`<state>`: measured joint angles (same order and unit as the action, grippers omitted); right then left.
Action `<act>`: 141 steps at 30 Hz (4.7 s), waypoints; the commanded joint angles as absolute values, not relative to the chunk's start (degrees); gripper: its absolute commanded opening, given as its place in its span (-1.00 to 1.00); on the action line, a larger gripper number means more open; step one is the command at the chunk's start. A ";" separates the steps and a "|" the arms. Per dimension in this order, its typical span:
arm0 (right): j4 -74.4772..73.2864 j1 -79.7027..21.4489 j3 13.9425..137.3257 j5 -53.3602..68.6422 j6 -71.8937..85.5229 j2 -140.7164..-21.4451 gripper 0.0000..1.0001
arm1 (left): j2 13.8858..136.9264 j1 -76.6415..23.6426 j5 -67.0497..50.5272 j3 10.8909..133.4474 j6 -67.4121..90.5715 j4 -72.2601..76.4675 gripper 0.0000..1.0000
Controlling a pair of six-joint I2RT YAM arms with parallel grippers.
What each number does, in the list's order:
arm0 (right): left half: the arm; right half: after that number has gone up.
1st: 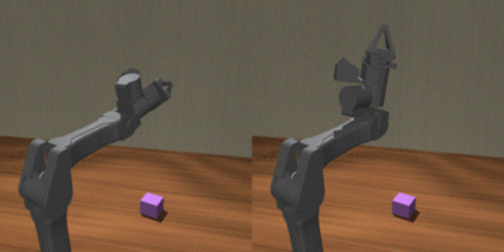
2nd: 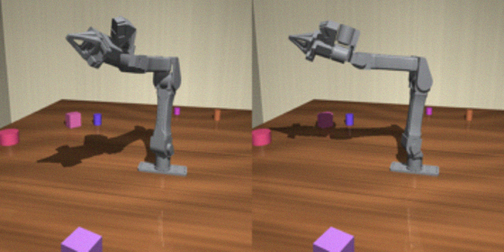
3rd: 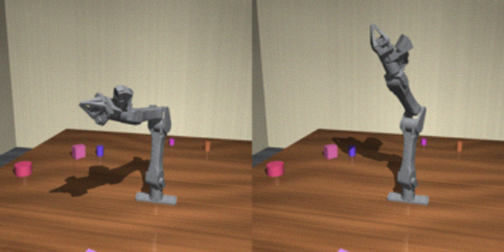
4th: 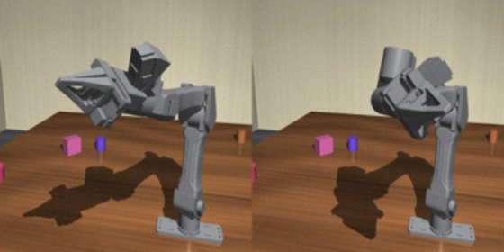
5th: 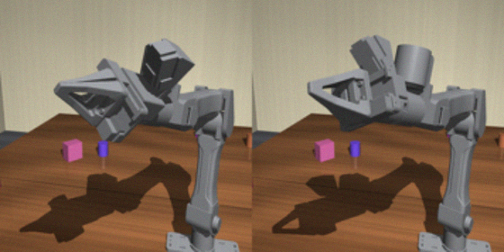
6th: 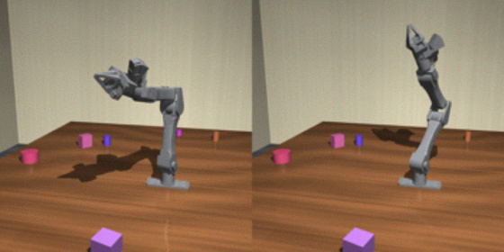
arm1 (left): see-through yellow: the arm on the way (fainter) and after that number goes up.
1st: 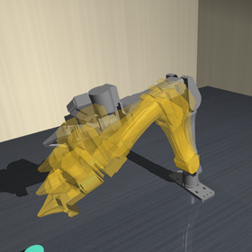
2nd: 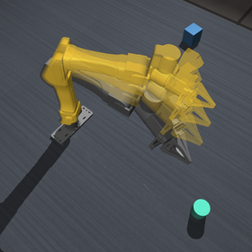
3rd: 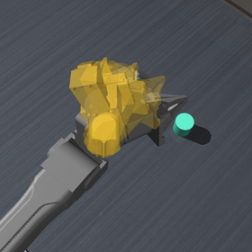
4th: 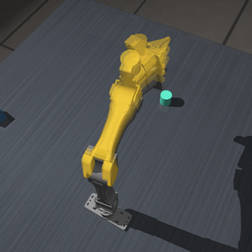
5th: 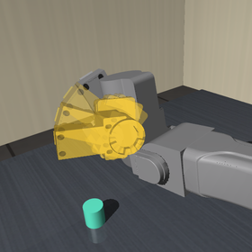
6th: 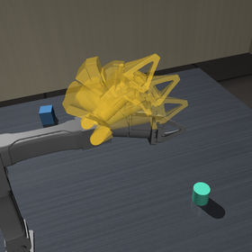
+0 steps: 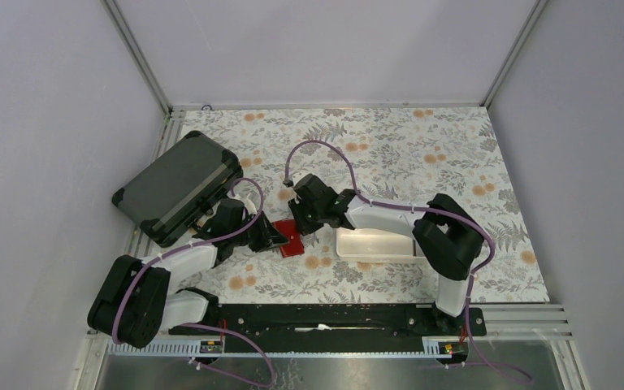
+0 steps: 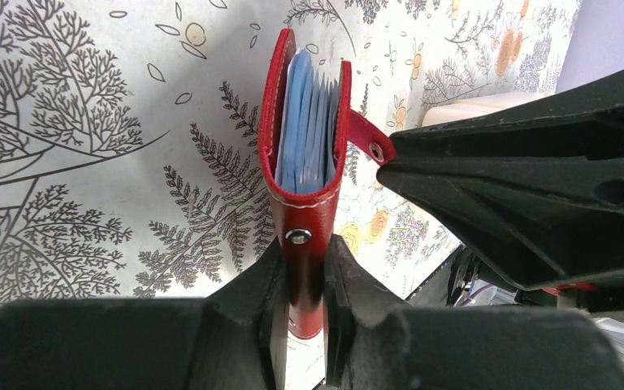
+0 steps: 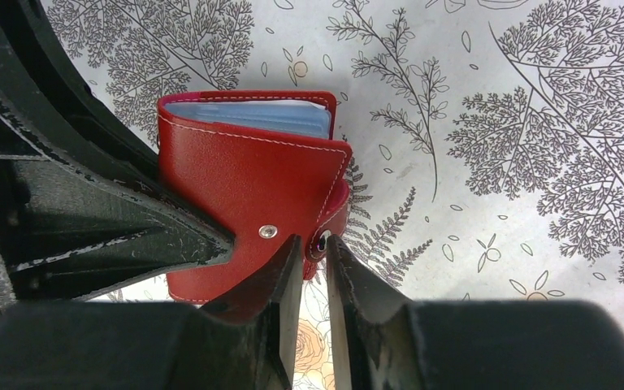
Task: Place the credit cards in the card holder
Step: Close the card holder at the center of the board.
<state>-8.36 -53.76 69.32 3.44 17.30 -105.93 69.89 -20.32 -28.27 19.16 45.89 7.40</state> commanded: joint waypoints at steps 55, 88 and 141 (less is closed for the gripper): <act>-7.46 -56.43 71.73 6.17 18.93 -107.69 -1.00 | 70.88 -20.48 -28.07 20.06 44.82 9.56 -1.00; -5.59 -56.52 71.09 7.72 19.80 -107.12 -1.00 | 71.78 -20.48 -28.23 20.40 44.74 9.76 -1.00; -9.24 -61.67 77.31 16.60 13.20 -114.49 -1.00 | 70.85 -20.56 -31.48 18.91 44.45 15.65 -1.00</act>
<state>-12.75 -57.08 75.16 6.83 12.16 -111.02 71.37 -19.79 -29.32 19.05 46.02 8.38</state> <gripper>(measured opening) 0.017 0.171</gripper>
